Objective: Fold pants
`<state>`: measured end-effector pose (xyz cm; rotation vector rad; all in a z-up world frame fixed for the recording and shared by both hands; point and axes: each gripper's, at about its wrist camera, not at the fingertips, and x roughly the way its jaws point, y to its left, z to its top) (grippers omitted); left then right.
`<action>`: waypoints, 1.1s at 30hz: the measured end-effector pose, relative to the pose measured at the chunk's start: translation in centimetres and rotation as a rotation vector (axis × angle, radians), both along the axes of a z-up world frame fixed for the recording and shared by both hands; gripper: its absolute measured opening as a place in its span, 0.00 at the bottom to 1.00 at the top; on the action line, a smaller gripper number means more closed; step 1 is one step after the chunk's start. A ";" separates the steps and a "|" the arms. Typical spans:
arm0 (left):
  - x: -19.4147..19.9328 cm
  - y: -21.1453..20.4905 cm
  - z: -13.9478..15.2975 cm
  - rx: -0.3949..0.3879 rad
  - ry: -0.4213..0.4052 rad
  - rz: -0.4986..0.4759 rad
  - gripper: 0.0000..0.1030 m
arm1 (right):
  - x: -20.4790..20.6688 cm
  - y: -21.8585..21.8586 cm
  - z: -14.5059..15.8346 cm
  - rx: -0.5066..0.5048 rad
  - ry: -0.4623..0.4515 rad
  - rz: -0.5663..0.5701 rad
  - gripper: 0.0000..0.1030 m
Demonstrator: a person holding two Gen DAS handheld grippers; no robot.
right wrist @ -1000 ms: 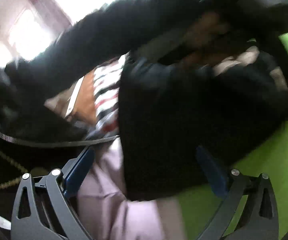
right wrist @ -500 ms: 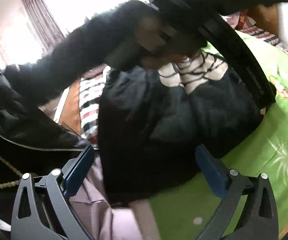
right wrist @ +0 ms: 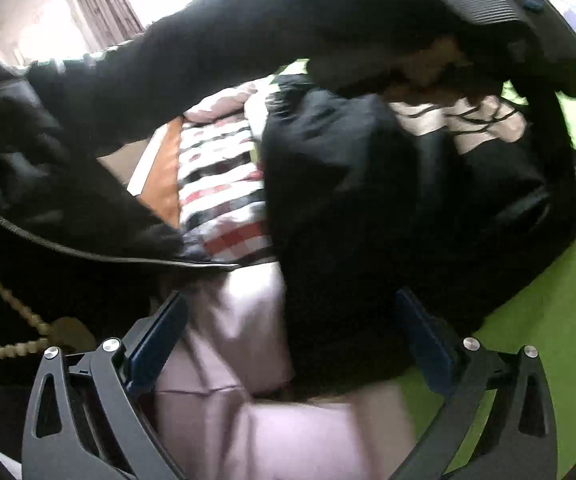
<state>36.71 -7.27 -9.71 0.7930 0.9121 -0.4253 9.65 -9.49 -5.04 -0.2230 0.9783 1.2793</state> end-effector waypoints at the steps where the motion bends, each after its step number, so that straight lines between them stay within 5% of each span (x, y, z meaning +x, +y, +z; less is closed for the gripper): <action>1: 0.4 0.2 0.0 -0.013 0.008 0.014 0.99 | -0.7 0.4 -0.2 0.010 0.007 -0.002 0.96; 4: 0.5 -0.3 0.0 -0.008 -0.018 0.026 0.99 | -1.2 0.0 0.6 0.001 -0.048 -0.041 0.96; 8: 0.1 -0.3 0.0 -0.009 -0.032 0.035 0.99 | 3.4 -2.5 1.6 -0.006 -0.095 -0.261 0.96; 14: 0.9 0.5 -0.1 -0.073 0.002 0.074 0.99 | 4.6 -1.7 0.5 0.086 0.077 -0.180 0.96; 17: 1.2 0.8 -0.2 -0.099 0.021 0.077 0.99 | 3.6 -1.4 0.8 0.072 0.074 -0.160 0.96; 19: 1.3 0.8 -0.2 -0.105 0.025 0.077 0.99 | 4.0 -3.2 1.4 0.164 0.161 -0.142 0.96; 21: 1.4 0.9 -0.2 -0.105 0.023 0.076 0.99 | 5.2 -5.3 1.8 0.239 0.170 -0.246 0.96; 24: 1.5 0.9 -0.2 -0.111 0.028 0.079 0.99 | 6.5 -5.5 -0.1 0.106 0.159 -0.397 0.96; 33: 1.4 1.1 -0.3 -0.143 0.015 0.097 0.99 | 3.0 -4.7 3.2 0.371 0.189 -0.139 0.96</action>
